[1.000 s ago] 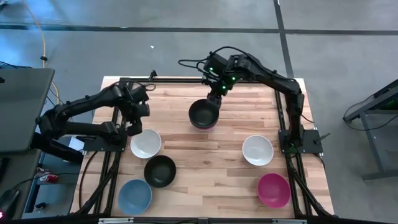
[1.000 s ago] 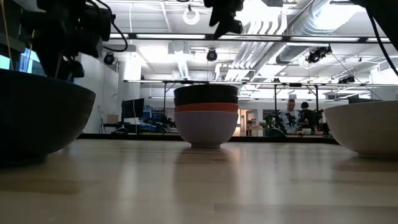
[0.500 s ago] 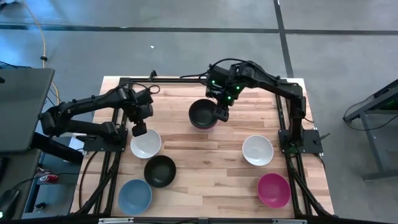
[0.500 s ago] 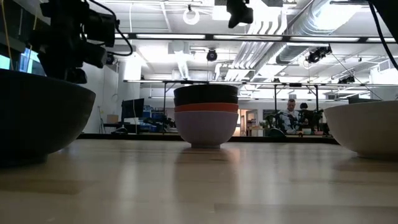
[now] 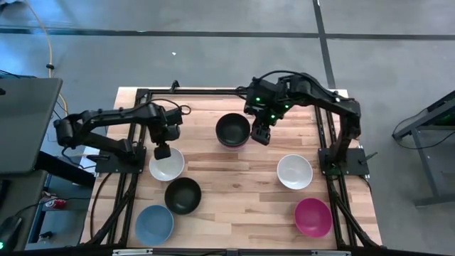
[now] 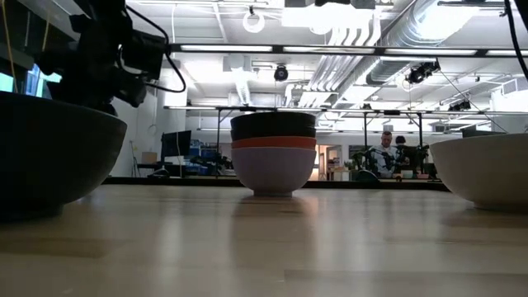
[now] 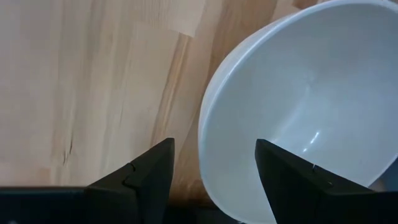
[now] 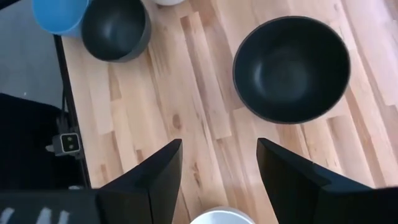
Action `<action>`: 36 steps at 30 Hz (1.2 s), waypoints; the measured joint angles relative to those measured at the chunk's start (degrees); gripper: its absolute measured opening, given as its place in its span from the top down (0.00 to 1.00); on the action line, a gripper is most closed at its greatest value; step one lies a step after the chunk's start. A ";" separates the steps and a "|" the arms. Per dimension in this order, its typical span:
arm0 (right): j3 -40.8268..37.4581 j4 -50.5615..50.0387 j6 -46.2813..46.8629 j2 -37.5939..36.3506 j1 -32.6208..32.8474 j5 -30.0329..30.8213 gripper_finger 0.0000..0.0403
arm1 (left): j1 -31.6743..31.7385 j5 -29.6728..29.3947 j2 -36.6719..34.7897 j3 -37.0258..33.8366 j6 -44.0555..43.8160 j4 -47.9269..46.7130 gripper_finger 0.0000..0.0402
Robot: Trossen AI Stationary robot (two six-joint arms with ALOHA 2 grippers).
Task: Nest bowls inside each other
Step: Stack the left white bowl on top of the black bowl
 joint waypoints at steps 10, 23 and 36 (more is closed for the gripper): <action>0.00 0.00 4.53 -4.12 3.74 5.81 0.51 | 0.00 -0.13 2.30 0.00 -2.96 1.11 0.71; 0.00 0.00 9.15 -7.95 7.59 10.71 0.51 | 0.00 1.87 5.72 0.00 -5.07 4.19 0.98; 0.00 0.02 22.80 -10.31 12.03 10.17 0.73 | 0.11 2.24 5.70 6.91 -10.37 4.78 1.00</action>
